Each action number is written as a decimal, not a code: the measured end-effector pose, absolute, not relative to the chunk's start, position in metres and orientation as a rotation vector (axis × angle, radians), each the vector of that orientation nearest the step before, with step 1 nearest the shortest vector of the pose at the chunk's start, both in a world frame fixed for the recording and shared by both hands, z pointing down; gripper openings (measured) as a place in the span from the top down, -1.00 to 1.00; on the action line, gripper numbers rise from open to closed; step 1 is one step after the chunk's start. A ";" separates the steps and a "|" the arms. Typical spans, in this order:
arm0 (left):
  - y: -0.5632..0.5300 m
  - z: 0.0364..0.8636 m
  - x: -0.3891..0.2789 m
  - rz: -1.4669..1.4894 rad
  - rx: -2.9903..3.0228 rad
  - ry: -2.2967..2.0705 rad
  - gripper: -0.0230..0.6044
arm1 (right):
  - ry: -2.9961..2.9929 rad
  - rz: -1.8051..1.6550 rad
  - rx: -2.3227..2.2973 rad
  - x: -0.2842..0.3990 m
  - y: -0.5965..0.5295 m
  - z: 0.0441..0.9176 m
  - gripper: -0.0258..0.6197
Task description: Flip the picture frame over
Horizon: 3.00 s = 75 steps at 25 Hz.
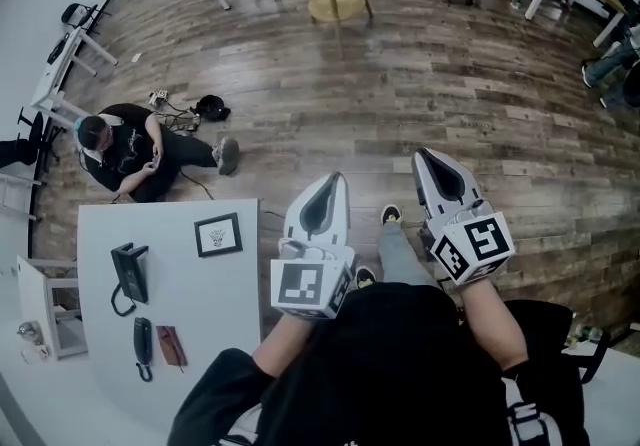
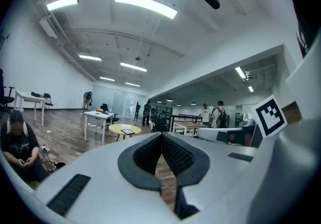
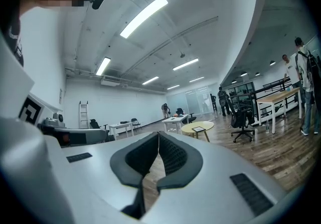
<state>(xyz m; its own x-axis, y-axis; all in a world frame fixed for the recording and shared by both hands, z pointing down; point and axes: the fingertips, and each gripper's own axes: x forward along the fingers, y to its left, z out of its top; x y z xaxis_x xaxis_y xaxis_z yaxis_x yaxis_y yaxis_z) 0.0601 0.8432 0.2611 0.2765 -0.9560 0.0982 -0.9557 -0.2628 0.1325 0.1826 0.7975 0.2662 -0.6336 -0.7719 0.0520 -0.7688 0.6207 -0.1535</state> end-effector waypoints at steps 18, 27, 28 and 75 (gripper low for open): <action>0.602 0.259 0.122 0.067 2.427 -1.788 0.86 | 2.775 -0.219 -1.229 0.230 0.553 0.257 0.86; 0.530 0.268 0.118 0.127 2.359 -1.834 0.86 | 2.791 -0.299 -1.199 0.225 0.475 0.276 0.86; 0.524 0.269 0.117 0.139 2.364 -1.831 0.86 | 2.790 -0.309 -1.197 0.222 0.469 0.277 0.86; 0.019 0.288 -0.023 0.117 2.442 -1.757 0.86 | 2.825 -0.328 -1.285 0.090 -0.027 0.300 0.86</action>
<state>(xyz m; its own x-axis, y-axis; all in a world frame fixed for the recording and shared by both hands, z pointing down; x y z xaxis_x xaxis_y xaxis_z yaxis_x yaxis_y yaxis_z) -0.0225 0.0185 0.2881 0.3190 -0.9376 0.1385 -0.9477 -0.3135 0.0606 0.0905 -0.0271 0.3002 -0.6608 -0.7475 0.0673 -0.7431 0.6390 -0.1987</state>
